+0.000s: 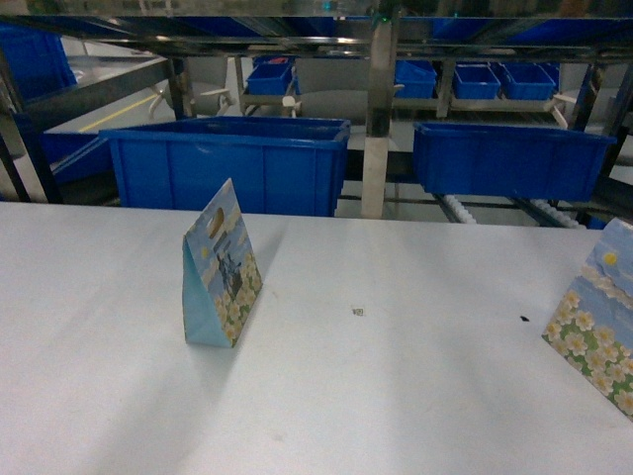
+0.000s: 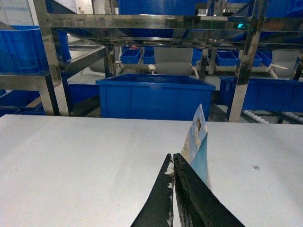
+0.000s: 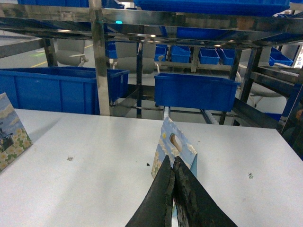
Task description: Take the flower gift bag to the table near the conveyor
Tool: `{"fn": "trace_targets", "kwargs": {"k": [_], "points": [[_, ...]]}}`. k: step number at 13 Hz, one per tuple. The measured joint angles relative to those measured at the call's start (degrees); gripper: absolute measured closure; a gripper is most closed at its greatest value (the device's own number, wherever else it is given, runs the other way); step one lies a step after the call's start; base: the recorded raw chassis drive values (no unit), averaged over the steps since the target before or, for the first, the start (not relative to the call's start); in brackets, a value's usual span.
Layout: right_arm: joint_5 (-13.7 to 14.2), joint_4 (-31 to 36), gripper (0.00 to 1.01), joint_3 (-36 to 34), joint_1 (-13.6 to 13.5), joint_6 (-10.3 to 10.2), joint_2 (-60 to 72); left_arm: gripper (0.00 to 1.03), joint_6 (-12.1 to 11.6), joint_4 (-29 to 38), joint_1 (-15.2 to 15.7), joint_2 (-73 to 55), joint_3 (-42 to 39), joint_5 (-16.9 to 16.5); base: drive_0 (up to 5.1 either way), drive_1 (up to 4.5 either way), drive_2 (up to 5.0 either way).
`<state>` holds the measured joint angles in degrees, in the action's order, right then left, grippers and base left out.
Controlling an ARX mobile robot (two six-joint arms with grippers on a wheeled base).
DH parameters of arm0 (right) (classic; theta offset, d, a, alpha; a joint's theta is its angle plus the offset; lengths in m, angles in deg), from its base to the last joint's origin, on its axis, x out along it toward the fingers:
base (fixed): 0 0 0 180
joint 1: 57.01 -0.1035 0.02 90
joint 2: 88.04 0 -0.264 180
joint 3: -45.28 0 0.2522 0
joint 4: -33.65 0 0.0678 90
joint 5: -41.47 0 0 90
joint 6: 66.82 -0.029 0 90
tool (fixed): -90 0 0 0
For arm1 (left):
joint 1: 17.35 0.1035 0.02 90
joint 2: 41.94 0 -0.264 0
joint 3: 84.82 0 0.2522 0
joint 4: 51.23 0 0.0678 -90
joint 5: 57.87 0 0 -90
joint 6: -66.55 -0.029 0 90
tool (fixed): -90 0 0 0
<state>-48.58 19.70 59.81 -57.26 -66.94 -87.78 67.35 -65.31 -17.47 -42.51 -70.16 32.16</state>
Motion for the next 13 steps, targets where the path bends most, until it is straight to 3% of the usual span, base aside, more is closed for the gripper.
{"fn": "trace_targets", "kwargs": {"k": [2,9,13], "points": [[0.0,0.0,0.97,0.0,0.0,0.0,0.0,0.98,0.0,0.1,0.0,0.0,0.0,0.0,0.0,0.0,0.0],[0.0,0.0,0.01,0.0,0.0,0.0,0.0,0.03,0.0,0.1,0.0,0.0,0.0,0.0,0.0,0.0,0.0],[0.0,0.0,0.03,0.0,0.0,0.0,0.0,0.05,0.0,0.1,0.0,0.0,0.0,0.0,0.0,0.0,0.0]]}}
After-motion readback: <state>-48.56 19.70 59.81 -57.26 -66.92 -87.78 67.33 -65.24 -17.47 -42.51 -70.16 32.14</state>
